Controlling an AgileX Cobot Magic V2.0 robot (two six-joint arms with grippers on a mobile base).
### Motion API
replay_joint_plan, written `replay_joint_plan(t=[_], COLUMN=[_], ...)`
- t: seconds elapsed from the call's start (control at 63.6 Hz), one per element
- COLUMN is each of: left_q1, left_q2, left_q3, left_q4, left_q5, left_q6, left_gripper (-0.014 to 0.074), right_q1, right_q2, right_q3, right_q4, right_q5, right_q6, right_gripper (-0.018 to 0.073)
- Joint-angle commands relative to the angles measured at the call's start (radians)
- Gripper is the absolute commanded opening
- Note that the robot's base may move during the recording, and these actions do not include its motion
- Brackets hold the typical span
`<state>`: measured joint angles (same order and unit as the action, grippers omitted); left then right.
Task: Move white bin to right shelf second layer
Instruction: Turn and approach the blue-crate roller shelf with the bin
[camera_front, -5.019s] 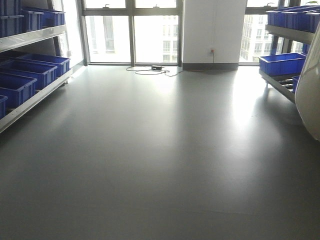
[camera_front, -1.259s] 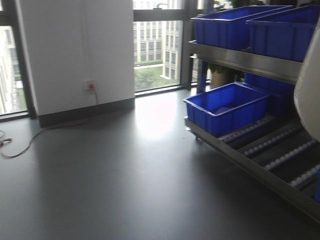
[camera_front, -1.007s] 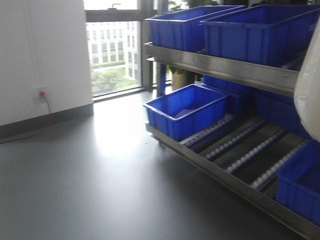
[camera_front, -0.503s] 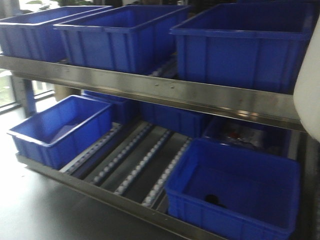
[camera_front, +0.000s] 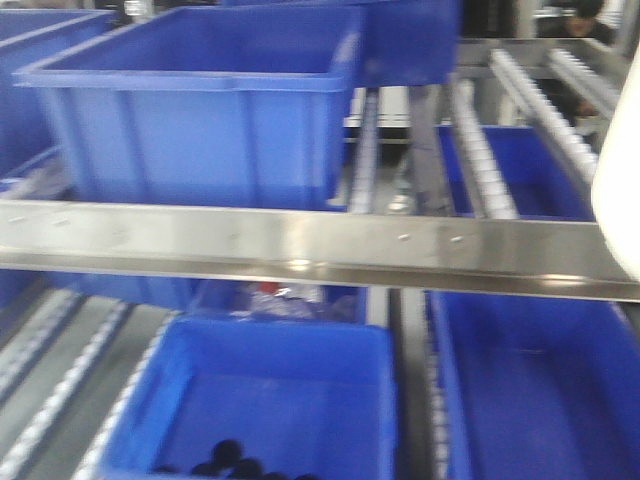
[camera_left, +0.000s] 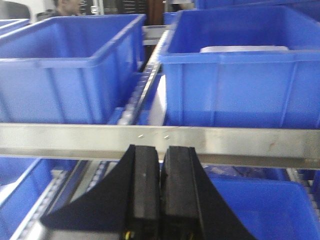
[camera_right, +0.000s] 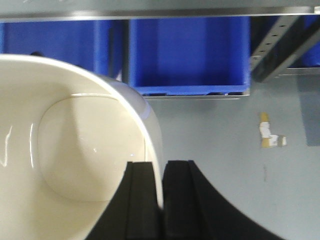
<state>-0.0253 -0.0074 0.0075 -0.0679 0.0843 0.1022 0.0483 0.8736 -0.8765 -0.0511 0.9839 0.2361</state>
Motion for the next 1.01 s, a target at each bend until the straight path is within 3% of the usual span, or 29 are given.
replay_joint_plan(t=[0.0, 0.991], left_q1=[-0.004, -0.004], left_q2=[-0.013, -0.013], left_q3=[0.037, 0.037], left_q4=[-0.006, -0.006], left_q5=[-0.084, -0.084], left_q6=[-0.003, -0.003], left_gripper=[0.0085, 0.0085], right_q1=[-0.005, -0.005], right_q2=[-0.009, -0.009], right_q3=[-0.027, -0.027], right_q4=[-0.008, -0.008], right_q5=[-0.063, -0.063], right_q6=[-0.005, -0.005], right_gripper=[0.0053, 0.0053])
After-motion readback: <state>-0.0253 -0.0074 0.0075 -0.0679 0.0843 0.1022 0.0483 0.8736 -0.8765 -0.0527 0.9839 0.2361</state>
